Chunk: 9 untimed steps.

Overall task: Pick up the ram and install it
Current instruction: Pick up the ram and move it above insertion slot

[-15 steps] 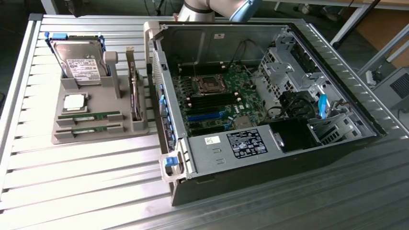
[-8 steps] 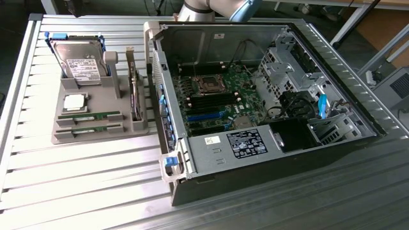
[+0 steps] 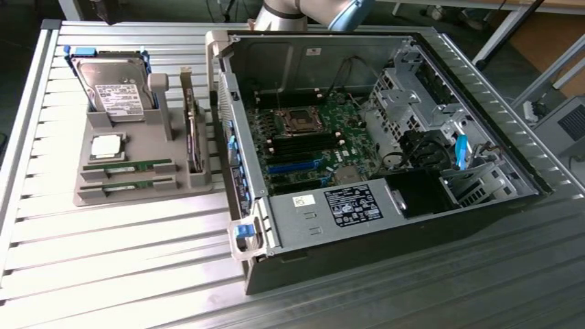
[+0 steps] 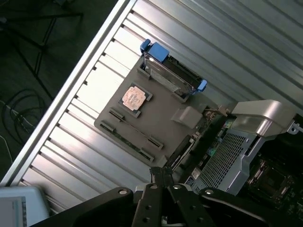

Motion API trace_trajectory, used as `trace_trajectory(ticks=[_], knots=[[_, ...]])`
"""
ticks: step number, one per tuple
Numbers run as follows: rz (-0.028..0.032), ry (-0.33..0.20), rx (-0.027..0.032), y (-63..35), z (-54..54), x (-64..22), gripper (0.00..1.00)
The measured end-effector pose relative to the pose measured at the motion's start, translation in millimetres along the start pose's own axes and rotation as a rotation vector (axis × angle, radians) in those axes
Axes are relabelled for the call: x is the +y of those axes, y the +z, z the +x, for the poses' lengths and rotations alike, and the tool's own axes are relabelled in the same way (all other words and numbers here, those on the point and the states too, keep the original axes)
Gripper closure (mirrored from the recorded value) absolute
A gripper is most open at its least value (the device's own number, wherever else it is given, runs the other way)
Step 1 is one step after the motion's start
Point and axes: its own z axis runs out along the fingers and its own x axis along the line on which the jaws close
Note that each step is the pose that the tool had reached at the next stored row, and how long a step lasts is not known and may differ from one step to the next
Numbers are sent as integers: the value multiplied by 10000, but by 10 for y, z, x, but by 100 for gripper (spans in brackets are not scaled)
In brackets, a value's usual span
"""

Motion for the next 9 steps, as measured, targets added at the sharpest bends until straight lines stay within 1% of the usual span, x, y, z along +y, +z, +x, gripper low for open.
trace_trajectory(ticks=[9], knots=[[3,-503,22,0,0,0,91]])
